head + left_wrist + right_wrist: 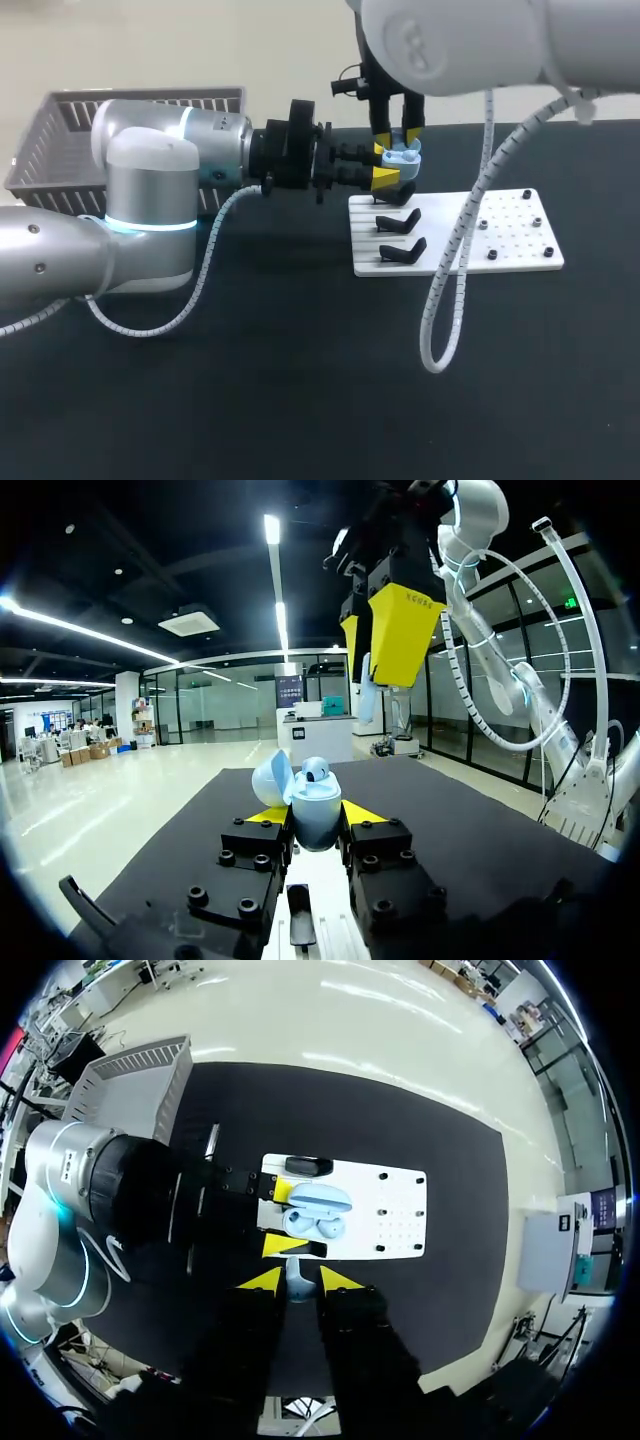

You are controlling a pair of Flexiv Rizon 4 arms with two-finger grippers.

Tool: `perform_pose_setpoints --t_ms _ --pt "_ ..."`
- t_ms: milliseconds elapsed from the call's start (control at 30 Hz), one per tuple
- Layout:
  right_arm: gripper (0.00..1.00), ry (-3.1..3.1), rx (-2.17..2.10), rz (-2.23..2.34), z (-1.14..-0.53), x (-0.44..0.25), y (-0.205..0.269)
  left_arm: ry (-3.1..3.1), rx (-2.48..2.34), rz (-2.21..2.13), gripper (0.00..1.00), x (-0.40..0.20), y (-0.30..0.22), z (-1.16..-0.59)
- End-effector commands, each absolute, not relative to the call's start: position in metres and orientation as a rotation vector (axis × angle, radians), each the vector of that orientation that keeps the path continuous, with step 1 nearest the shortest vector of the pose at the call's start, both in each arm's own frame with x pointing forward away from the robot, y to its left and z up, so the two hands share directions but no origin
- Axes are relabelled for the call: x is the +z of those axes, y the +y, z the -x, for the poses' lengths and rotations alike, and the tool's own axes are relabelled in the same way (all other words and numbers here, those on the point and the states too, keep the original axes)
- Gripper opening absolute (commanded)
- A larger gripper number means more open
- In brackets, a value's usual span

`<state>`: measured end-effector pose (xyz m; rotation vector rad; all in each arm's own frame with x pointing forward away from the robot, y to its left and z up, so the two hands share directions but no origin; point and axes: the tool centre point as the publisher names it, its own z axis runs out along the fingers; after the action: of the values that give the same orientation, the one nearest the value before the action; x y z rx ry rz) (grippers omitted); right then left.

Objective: Pick up each earbud case from the left stands, insert the matching earbuds, close the lid, and place the case in the box.

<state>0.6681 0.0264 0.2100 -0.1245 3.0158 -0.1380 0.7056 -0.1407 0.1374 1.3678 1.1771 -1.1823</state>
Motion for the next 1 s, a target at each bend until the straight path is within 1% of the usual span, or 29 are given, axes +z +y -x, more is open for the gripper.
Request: perform_pose_setpoints --t_ms 33,1000 --pt "0.00 3.032 -0.142 0.120 -0.676 0.207 0.026 1.176 -1.180 -1.366 0.00 0.137 -0.141 -0.706" --pt "0.00 3.043 -0.169 0.118 -0.688 0.188 0.028 1.176 -1.180 -1.366 0.00 0.137 -0.141 -0.706"
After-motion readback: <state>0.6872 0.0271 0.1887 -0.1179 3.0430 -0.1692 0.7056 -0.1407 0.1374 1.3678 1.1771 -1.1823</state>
